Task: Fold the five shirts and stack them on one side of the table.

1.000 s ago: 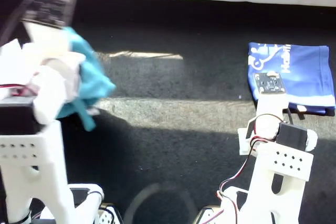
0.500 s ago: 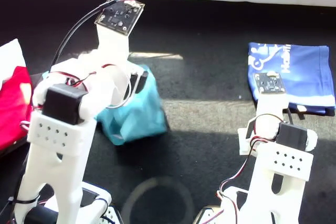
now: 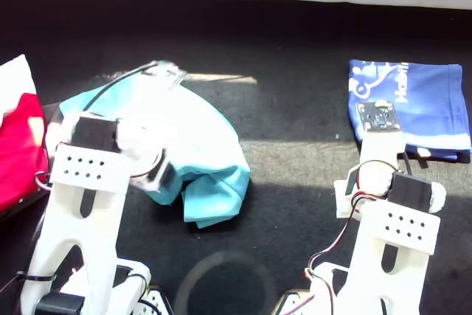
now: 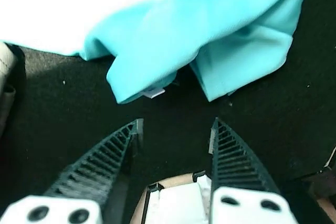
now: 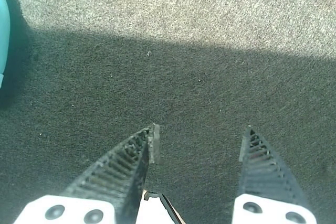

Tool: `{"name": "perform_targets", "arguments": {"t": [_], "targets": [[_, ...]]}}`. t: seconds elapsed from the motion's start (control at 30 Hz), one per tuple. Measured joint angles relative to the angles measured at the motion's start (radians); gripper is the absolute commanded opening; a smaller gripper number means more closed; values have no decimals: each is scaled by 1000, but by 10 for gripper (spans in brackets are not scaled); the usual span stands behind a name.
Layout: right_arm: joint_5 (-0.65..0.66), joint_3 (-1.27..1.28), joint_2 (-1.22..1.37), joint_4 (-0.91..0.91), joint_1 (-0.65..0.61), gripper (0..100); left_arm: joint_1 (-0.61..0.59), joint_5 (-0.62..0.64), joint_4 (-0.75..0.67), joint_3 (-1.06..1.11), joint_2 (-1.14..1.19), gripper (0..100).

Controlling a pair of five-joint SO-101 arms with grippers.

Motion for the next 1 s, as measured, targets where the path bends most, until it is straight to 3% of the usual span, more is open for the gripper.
{"name": "perform_targets", "arguments": {"t": [0.13,0.27,0.37,0.67,1.0], "targets": [[0,0,0,-3,0,243,-72,11,2,109,0,211],[0,0,0,-26,0,243,-112,137,-23,199,3,213],[0,0,0,-28,0,243,-132,210,-129,290,3,213],[0,0,0,-28,0,243,-138,238,-506,509,3,213],[0,0,0,-28,0,243,-133,238,-654,586,3,212]]}}
